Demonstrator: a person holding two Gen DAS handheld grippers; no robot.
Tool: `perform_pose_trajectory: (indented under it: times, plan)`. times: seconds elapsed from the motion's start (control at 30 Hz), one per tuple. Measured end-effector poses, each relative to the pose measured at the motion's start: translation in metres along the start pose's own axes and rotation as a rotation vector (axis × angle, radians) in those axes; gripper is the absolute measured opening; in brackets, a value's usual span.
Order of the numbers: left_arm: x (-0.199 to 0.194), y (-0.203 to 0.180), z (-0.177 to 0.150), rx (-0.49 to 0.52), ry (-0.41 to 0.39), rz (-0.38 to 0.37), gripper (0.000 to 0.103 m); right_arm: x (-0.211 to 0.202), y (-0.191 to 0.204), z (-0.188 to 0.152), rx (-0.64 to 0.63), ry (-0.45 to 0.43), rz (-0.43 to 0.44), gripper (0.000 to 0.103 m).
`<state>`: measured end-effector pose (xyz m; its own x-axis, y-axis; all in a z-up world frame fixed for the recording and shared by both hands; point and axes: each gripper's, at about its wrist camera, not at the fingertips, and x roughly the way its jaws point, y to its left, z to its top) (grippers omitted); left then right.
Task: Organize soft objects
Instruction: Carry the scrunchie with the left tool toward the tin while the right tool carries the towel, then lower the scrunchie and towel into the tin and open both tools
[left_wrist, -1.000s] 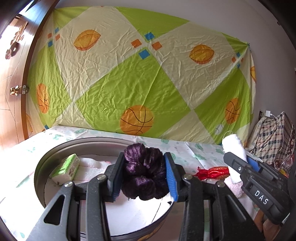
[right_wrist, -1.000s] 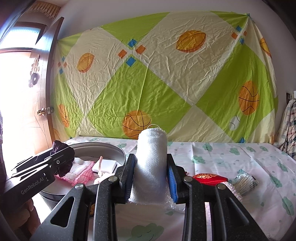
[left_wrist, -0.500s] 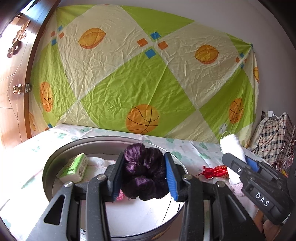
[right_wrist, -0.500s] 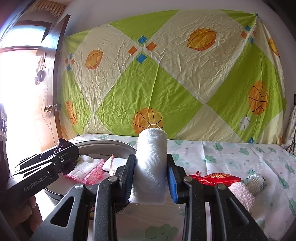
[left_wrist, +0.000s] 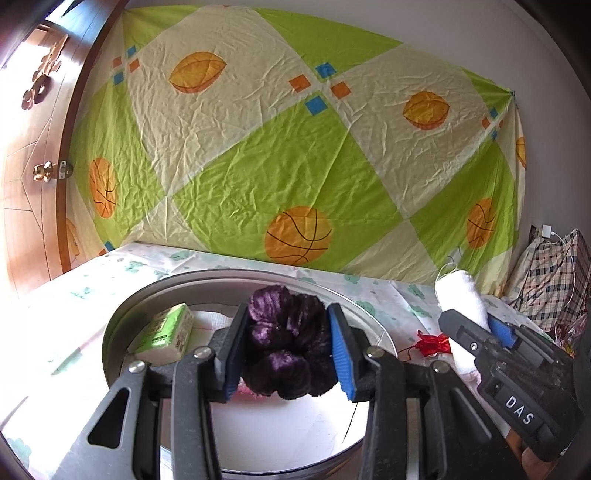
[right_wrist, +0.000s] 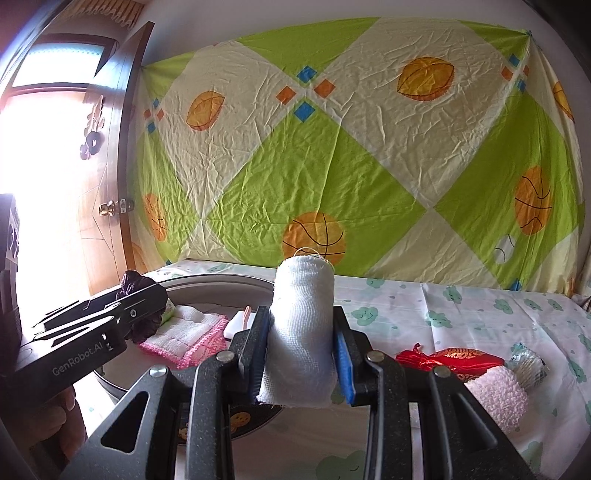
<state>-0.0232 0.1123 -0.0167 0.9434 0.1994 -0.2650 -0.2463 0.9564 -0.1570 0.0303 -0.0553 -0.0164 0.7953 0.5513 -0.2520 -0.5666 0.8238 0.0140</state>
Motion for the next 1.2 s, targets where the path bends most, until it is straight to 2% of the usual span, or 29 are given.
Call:
perform_pose_trajectory:
  times: [0.77,1.2]
  plan:
    - [0.013,0.020,-0.001,-0.006,0.055,0.002,0.041,0.020,0.016,0.003,-0.024,0.039,0.053,0.035]
    - [0.029,0.035,0.008,0.022,0.141,0.047,0.041,0.041,0.019,0.010,-0.004,0.097,0.105,0.035]
